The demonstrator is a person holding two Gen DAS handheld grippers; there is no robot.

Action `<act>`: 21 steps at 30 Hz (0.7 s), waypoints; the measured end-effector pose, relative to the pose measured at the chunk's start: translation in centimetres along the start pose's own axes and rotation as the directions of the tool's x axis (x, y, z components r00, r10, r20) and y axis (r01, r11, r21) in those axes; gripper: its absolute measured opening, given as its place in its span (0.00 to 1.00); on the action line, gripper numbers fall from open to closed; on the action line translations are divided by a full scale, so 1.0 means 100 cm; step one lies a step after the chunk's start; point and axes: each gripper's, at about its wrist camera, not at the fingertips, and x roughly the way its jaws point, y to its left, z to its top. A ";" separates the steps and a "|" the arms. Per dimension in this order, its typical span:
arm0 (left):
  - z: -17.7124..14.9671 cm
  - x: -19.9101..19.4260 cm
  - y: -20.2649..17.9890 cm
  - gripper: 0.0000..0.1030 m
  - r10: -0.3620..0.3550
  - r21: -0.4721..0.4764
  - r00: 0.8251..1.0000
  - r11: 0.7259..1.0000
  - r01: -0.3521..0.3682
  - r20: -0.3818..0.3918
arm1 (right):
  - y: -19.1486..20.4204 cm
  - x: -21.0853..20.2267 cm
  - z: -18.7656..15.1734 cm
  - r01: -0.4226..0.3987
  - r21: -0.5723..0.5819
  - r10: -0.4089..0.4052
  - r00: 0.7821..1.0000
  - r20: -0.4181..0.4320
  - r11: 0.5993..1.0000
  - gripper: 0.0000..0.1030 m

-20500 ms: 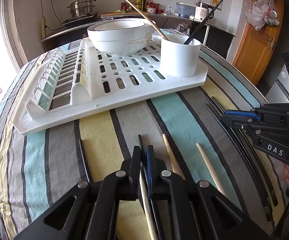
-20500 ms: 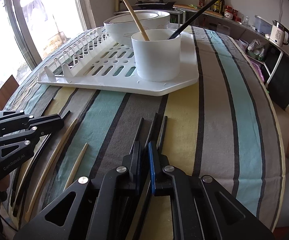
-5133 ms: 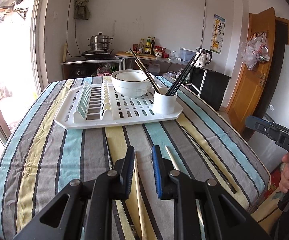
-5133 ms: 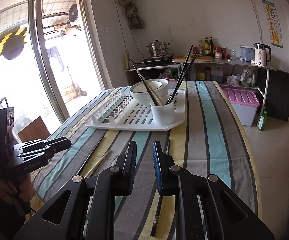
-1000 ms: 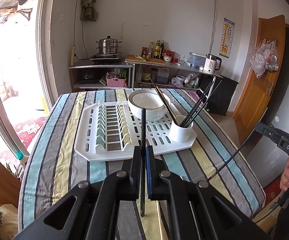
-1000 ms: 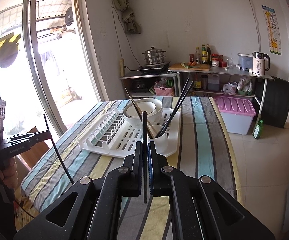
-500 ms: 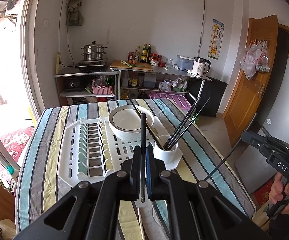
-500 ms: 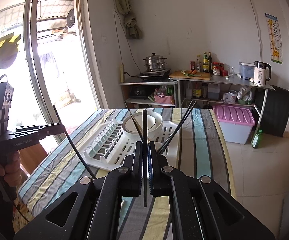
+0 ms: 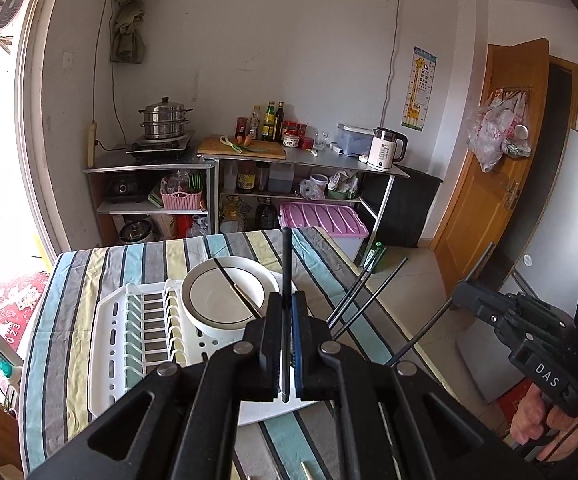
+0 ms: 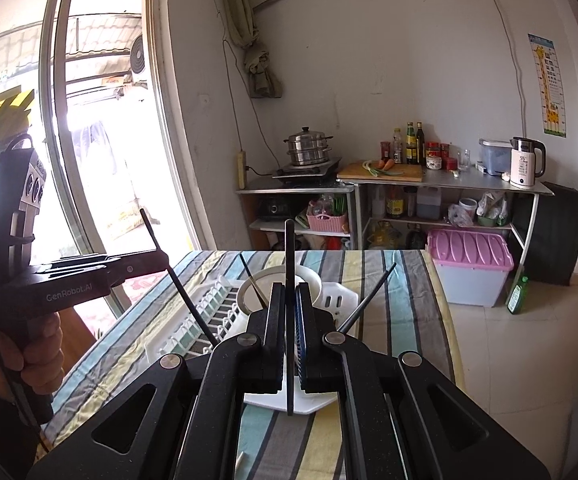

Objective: Organize utensils
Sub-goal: 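Lower the wooden chopstick into the white cup while the right tool inserts its black chopstick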

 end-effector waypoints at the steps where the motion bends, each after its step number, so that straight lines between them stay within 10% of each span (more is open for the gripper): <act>1: 0.003 0.003 0.000 0.05 -0.003 -0.001 1.000 1.000 0.003 0.000 | -0.001 0.002 0.002 0.000 0.002 0.000 1.000 0.004 1.000 0.04; 21: 0.018 0.061 -0.006 0.05 -0.038 0.001 0.998 0.999 0.038 -0.040 | -0.022 0.054 0.013 0.011 0.050 -0.010 1.000 -0.021 0.999 0.04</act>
